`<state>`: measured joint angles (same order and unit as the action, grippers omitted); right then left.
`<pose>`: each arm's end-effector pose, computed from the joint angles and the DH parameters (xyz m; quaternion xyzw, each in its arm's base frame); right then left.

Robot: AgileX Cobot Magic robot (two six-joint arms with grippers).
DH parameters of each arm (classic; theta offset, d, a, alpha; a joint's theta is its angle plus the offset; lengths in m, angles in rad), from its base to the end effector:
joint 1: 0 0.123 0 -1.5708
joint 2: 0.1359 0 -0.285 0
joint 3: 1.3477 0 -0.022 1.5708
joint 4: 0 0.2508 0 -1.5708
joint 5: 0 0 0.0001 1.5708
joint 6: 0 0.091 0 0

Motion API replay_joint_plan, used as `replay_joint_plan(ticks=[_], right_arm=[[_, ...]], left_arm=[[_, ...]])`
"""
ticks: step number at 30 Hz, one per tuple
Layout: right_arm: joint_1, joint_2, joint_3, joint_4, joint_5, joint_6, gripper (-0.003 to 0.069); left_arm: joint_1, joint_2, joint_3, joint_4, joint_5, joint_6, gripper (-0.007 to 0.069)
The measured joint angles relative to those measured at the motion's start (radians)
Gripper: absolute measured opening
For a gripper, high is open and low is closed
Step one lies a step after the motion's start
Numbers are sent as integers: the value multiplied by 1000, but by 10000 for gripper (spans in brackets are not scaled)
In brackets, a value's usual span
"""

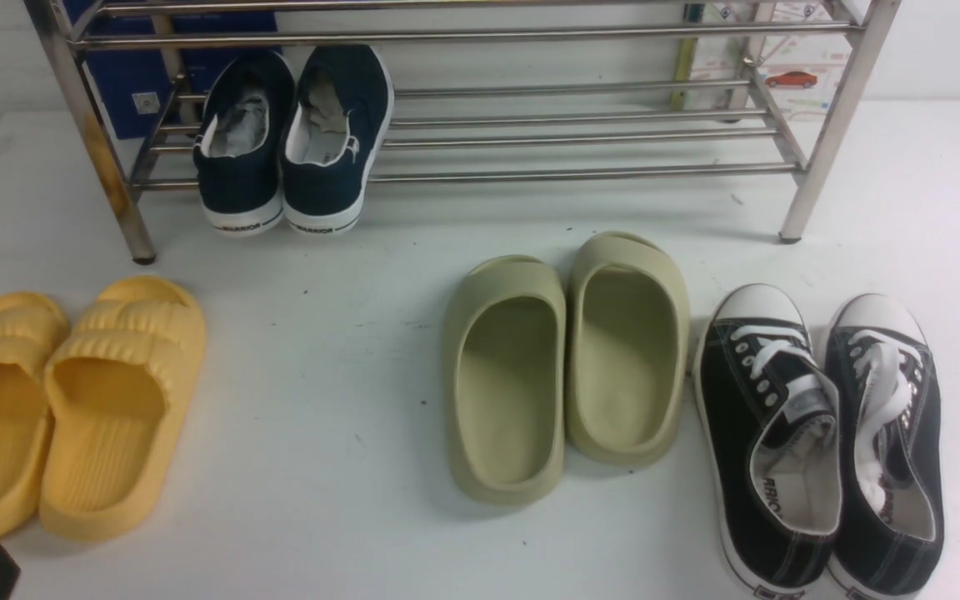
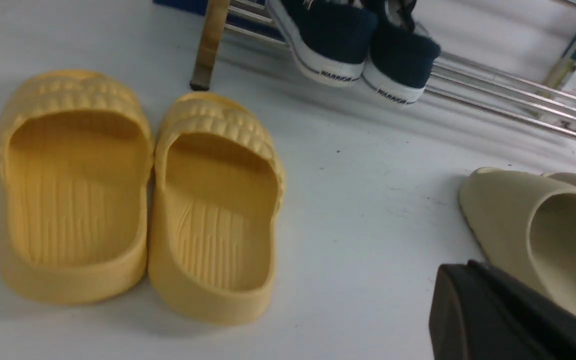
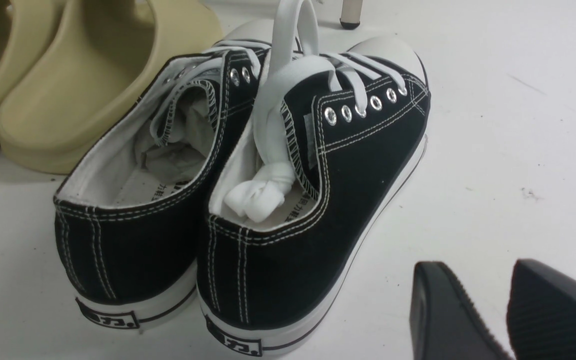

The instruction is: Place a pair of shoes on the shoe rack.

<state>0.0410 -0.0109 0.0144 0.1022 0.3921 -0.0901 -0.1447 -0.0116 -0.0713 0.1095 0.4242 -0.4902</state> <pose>0.0518 0.0057 0.1739 -0.0263 0.8063 0.0291 0.5902 0.0488 -0.0030 0.1997 -0.1105 0.7825 -0.1448 0.5955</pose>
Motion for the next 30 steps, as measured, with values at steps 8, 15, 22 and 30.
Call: replay_joint_plan(ticks=[8, 15, 22, 30], right_arm=[[0, 0, 0, 0, 0, 0, 239], [0, 0, 0, 0, 0, 0, 239], [0, 0, 0, 0, 0, 0, 239], [0, 0, 0, 0, 0, 0, 239]], left_arm=[[8, 0, 101, -38, -34, -7, -13], [8, 0, 101, -49, -33, -7, -13], [8, 0, 101, -49, -33, -7, -13], [8, 0, 102, -49, -33, -7, -5]])
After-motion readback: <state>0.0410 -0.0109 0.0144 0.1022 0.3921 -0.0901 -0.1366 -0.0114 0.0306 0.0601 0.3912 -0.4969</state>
